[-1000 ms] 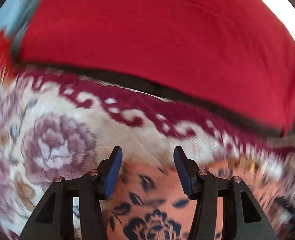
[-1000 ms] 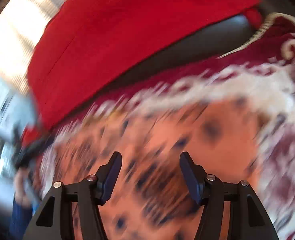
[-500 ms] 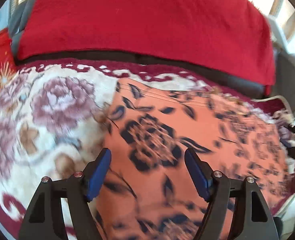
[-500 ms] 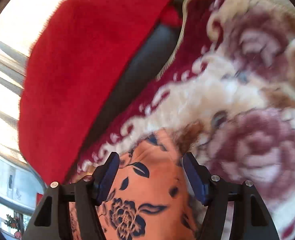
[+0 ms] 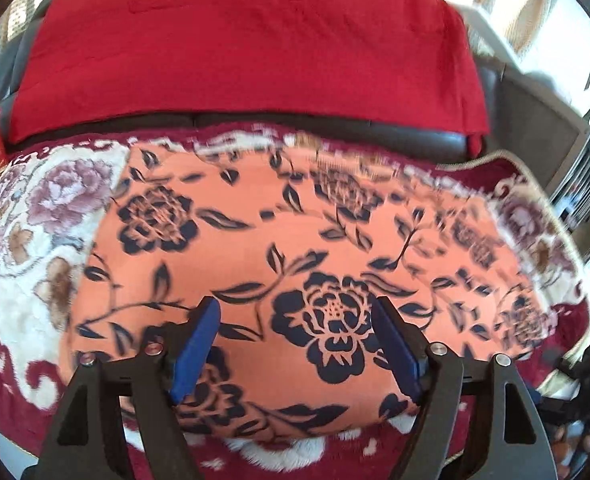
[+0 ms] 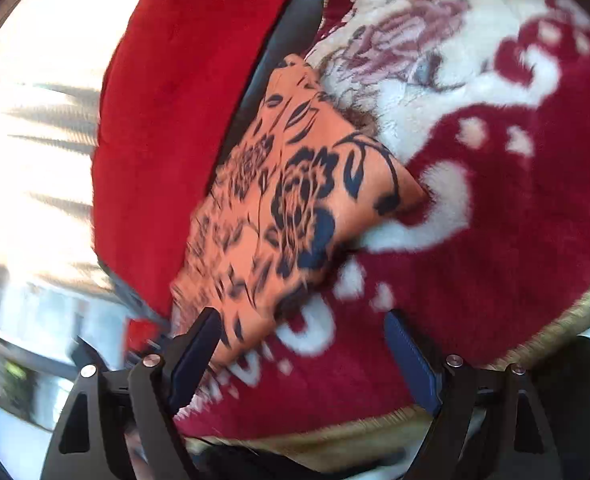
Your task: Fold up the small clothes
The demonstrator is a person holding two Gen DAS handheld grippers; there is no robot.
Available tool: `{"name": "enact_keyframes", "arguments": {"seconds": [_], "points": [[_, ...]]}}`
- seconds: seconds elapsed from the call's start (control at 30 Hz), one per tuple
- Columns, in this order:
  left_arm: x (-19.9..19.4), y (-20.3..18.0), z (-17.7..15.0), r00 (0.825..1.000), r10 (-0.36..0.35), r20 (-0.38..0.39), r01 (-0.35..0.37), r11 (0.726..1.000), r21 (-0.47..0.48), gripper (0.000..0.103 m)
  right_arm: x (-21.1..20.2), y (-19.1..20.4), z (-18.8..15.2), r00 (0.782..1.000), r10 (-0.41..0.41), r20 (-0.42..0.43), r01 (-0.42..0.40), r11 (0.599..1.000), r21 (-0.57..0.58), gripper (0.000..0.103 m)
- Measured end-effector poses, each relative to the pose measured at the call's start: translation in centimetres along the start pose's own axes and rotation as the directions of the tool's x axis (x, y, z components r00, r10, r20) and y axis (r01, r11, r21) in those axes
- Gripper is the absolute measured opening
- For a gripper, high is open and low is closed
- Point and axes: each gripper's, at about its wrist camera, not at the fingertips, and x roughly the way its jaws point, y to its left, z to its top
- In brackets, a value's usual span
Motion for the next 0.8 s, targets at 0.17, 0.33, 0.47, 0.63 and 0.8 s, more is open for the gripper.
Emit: {"name": "enact_keyframes", "arguments": {"seconds": [0.17,0.33,0.47,0.63,0.8], "points": [[2.2,-1.1,-0.5,0.994,0.098,-0.039,-0.096,0.994,0.053,0.08,1.6,-0.6,2.6,0.997,0.022,0.08,-0.028,0.997,0.074,0.081],[0.8,-1.5,0.4,0.996,0.076,-0.038,-0.075,0.997,0.029,0.08,1.9,0.7,4.6,0.994,-0.072,0.082,0.07,0.997,0.024,0.019],[-1.0,-2.5,1.4,0.998,0.054,0.037,-0.055,0.998,0.035,0.08,-1.6,7.3,2.8,0.94,-0.201,0.277,0.28,0.917,-0.283,0.011],[2.0,-4.3,1.1,0.996,0.089,-0.016,-0.086,0.99,0.112,0.082,1.3,1.1,4.0,0.97,-0.225,0.096,0.237,0.962,-0.133,0.019],[3.8,-5.2,-0.3,0.987,0.159,0.019,-0.16,0.97,0.184,0.088,-3.0,2.0,5.6,0.971,-0.115,0.208,0.146,0.98,-0.137,0.092]]}}
